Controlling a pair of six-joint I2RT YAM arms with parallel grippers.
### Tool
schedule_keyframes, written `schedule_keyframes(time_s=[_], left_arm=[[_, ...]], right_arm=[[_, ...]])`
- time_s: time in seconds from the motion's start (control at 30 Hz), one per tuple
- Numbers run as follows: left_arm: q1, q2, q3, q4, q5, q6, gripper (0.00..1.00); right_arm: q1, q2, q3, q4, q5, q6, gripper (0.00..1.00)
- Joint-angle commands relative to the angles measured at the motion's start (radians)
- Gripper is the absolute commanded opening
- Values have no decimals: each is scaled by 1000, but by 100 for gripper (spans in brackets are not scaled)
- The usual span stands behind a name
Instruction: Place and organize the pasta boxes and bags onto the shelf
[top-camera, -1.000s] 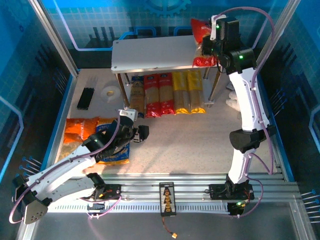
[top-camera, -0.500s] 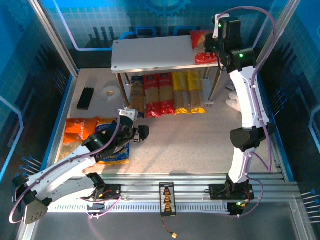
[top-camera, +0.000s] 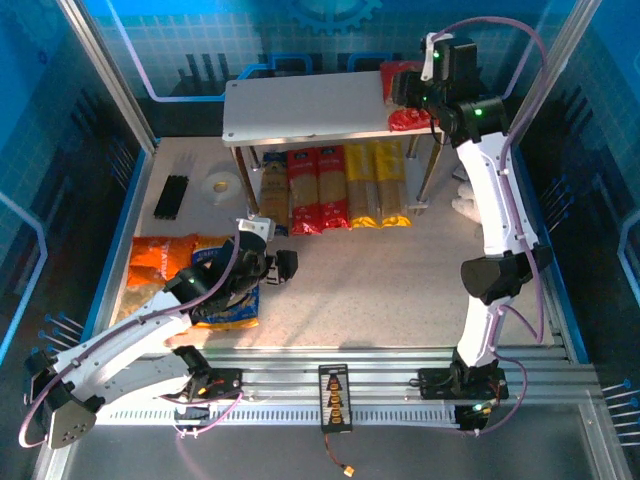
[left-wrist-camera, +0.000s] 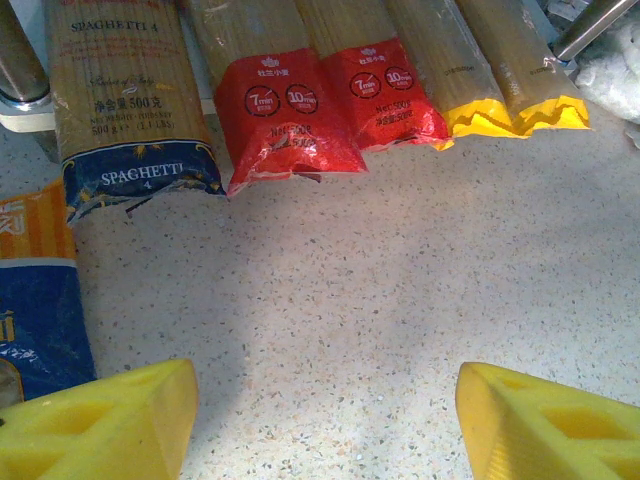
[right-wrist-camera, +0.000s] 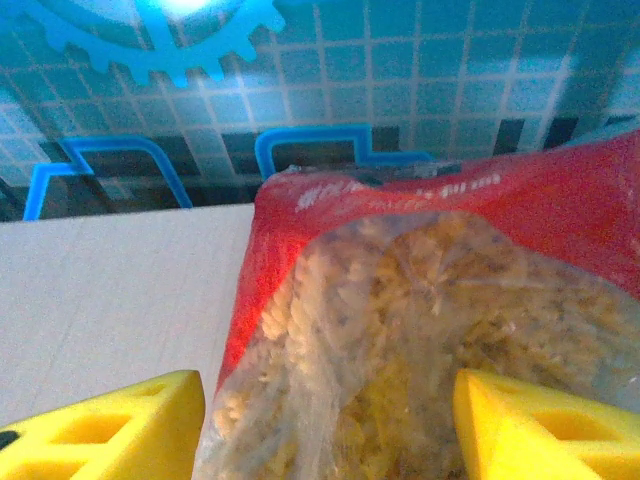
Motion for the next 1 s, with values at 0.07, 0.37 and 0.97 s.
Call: schedule_keyframes(time_s=[0.07, 0.37, 0.97], left_arm=[[8, -13, -1, -11, 3, -7, 70], [8, -28, -6, -17, 2, -7, 70], [14, -34, -4, -15, -2, -20, 71]], right_arm=[[-20, -159, -169, 124, -22, 29, 57], [-136, -180, -206, -10, -247, 107, 53], [-182, -233, -396, -23, -220, 96, 12]])
